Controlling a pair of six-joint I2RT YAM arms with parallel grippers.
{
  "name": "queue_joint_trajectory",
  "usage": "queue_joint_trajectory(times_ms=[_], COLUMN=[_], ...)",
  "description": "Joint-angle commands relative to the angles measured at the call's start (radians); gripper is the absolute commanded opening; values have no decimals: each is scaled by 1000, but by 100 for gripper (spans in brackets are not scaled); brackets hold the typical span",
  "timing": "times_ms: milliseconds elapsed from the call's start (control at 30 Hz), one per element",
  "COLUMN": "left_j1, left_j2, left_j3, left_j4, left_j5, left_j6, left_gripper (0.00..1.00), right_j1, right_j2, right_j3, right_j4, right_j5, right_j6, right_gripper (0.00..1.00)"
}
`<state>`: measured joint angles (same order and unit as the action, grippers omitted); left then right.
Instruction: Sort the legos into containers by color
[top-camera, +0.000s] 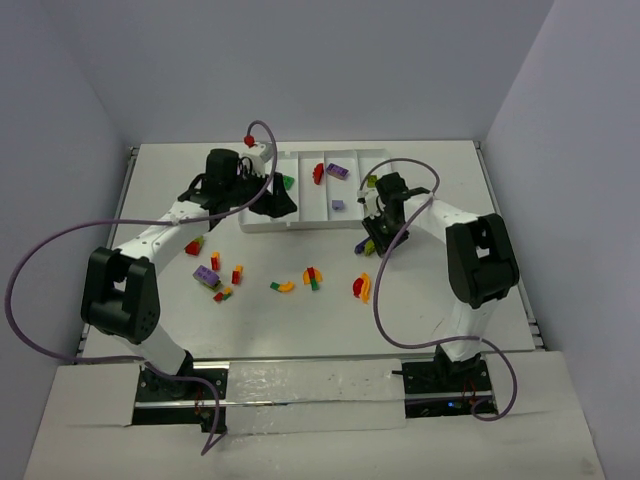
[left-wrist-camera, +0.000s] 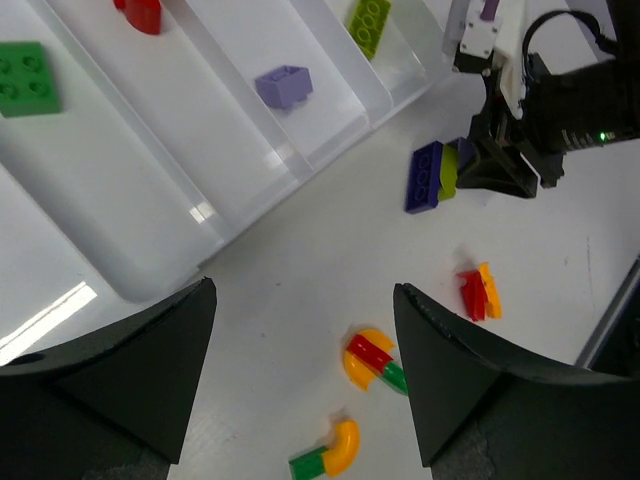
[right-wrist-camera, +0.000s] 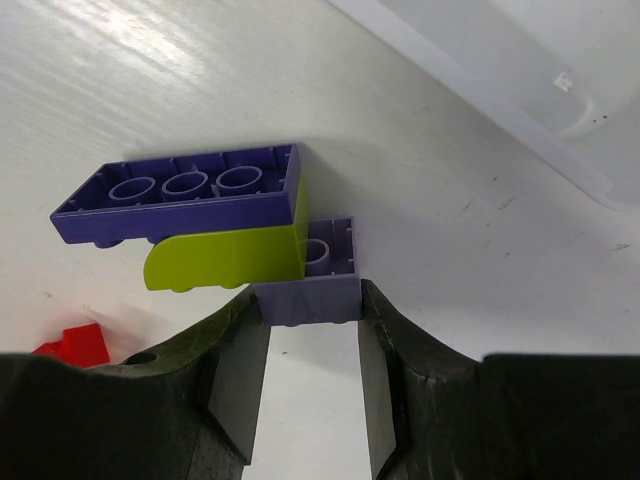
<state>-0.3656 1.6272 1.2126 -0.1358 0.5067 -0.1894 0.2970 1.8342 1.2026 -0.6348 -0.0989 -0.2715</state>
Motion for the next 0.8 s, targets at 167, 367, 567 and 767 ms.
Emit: queue_joint_trajectory(times_ms=[167, 367, 567, 767], left_j1=[-11, -55, -129, -143], left_j2=[-60, -62, -11, 50], left_j3=[-49, -65, -64, -46], left_j4=[-19, 11, 26, 59], left_j5=[188, 367, 462, 542], left_j6=[-43, -122, -220, -311], left_gripper=[81, 83, 83, 82], right_j1=[10, 64, 200, 304], right_j2=[-182, -290, -374, -431], right_j3=[-24, -10, 3, 17], right_j4=[-27, -61, -52, -40], right_j5=[-134, -227, -220, -170], right_j6=[-102, -133, -120, -107], right_gripper=[0, 0, 0, 0])
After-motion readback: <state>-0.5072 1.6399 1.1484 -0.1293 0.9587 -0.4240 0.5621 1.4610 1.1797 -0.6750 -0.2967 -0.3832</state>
